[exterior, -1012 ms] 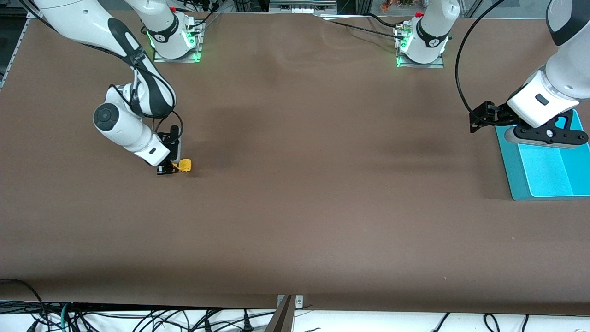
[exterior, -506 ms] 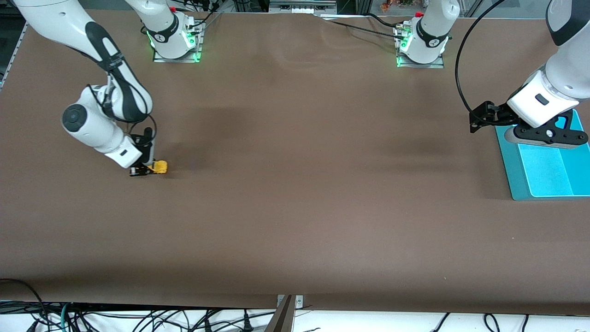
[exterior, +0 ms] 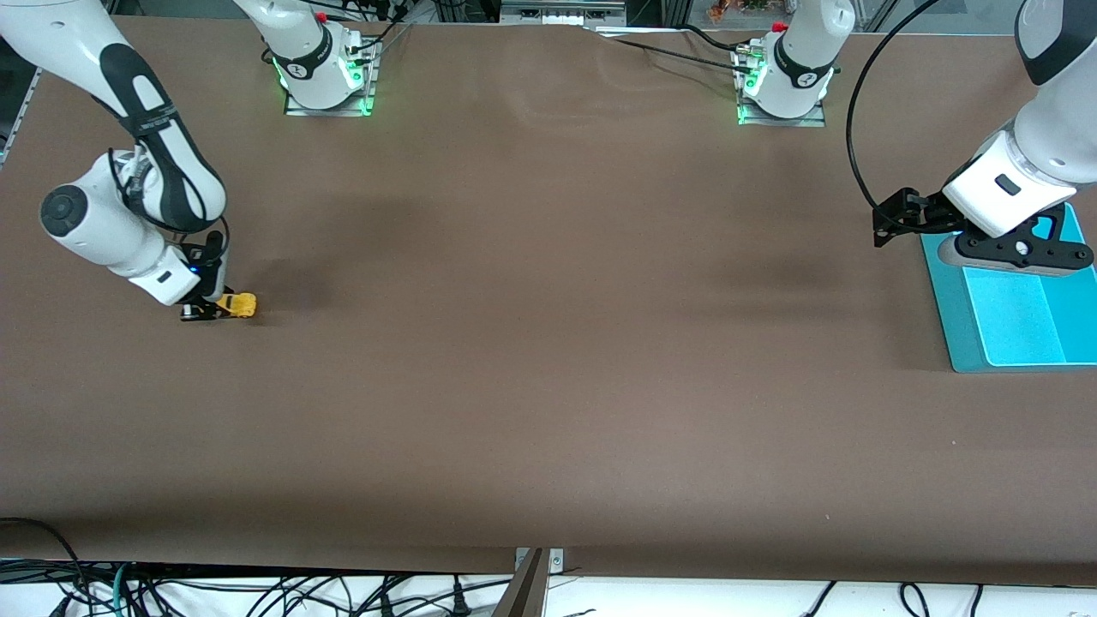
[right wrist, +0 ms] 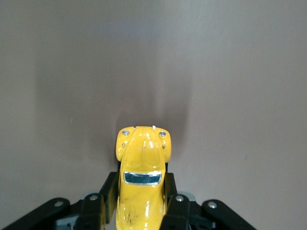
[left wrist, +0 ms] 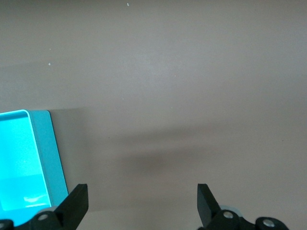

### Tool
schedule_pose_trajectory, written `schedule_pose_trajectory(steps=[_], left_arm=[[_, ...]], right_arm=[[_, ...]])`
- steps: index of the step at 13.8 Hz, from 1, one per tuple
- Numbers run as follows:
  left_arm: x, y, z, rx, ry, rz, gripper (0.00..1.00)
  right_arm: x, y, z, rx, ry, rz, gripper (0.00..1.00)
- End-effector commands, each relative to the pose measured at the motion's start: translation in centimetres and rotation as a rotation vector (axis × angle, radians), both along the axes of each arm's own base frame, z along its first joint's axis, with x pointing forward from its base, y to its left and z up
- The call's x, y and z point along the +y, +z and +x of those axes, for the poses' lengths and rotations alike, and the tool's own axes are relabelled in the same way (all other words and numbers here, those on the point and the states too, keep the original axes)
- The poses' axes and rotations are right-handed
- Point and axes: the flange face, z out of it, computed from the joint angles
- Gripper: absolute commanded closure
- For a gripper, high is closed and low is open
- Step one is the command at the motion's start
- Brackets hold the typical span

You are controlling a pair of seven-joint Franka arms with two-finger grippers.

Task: Wind and store yellow beetle car
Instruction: 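Drag the car backward along the table with the right gripper to wind it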

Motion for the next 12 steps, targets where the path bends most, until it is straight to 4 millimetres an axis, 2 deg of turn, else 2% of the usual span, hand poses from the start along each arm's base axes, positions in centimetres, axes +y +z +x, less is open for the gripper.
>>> schedule_pose_trajectory(steps=[1, 3, 6, 8, 9, 10, 12], left_arm=[[0.0, 0.7, -0.3, 0.001, -0.015, -0.011, 0.0], [0.0, 0.8, -0.2, 0.0, -0.013, -0.011, 0.0], [0.0, 0.7, -0.3, 0.001, -0.013, -0.011, 0.0], [0.0, 0.8, -0.2, 0.0, -0.013, -0.011, 0.0], [0.1, 0.7, -0.2, 0.001, -0.011, -0.011, 0.0], [0.1, 0.7, -0.2, 0.001, -0.011, -0.011, 0.0], [0.0, 0.7, -0.3, 0.001, -0.013, -0.011, 0.0]], right_arm=[[-2.3, -1.7, -1.6, 0.053, 0.01, 0.013, 0.83], [-2.3, -1.6, -1.5, 0.051, 0.002, 0.014, 0.81], [-1.9, -1.3, -1.2, 0.059, 0.008, 0.019, 0.69], [-1.2, -0.9, -0.6, 0.056, 0.017, 0.025, 0.49], [-1.0, -0.9, -0.5, 0.06, 0.01, 0.027, 0.18], [-0.9, -0.5, -0.1, 0.058, 0.015, 0.028, 0.0], [0.0, 0.3, 0.7, 0.068, 0.026, 0.038, 0.0]])
